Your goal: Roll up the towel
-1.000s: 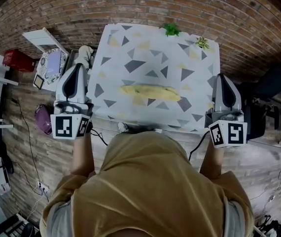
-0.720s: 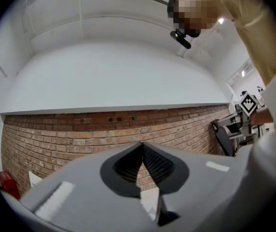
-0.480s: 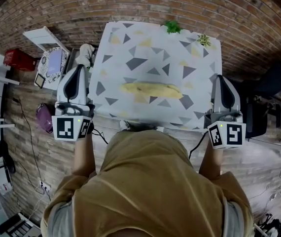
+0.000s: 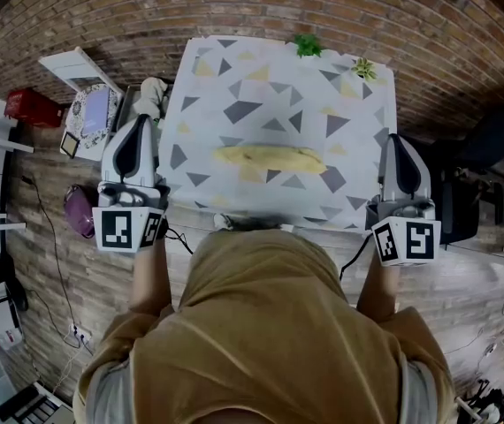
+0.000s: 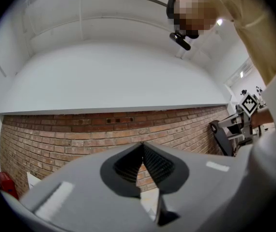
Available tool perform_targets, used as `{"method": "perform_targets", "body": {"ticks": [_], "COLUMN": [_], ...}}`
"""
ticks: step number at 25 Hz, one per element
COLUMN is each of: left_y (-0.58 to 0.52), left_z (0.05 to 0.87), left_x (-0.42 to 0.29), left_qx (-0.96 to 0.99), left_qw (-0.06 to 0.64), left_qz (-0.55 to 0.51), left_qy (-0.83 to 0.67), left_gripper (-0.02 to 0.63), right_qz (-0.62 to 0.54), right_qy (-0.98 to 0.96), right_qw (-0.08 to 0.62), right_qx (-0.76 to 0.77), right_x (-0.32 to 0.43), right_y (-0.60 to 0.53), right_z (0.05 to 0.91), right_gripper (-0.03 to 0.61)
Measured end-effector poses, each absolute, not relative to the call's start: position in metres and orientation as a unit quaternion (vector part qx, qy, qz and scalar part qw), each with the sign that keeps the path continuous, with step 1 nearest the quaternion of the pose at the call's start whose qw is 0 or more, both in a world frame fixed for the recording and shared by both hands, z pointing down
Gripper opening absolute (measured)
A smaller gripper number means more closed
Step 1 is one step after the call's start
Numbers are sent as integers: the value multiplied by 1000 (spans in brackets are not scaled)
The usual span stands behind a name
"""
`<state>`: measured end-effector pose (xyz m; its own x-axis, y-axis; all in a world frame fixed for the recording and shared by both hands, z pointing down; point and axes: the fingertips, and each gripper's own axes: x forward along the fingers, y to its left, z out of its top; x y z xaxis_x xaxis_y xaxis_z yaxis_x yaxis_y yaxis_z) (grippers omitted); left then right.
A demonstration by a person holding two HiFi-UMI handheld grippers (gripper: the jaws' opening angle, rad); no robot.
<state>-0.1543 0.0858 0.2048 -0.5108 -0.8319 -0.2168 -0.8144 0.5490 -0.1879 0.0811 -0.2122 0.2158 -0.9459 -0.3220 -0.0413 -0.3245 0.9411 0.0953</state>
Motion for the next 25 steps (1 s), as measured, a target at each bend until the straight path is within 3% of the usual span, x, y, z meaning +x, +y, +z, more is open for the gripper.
{"method": "perform_targets", "body": {"ticks": [25], "left_y": [69], "left_z": [215], "left_x": [-141], "left_qx": [-473], "left_qw": [131], "left_qz": [-31], "left_qy": [871], "left_gripper": [63], "right_qz": [54], "right_qy": [987], "right_qw": [1], "right_qx": [-152], "right_x": [86], "right_y": [-226], "right_z": [224], "right_gripper": [3]}}
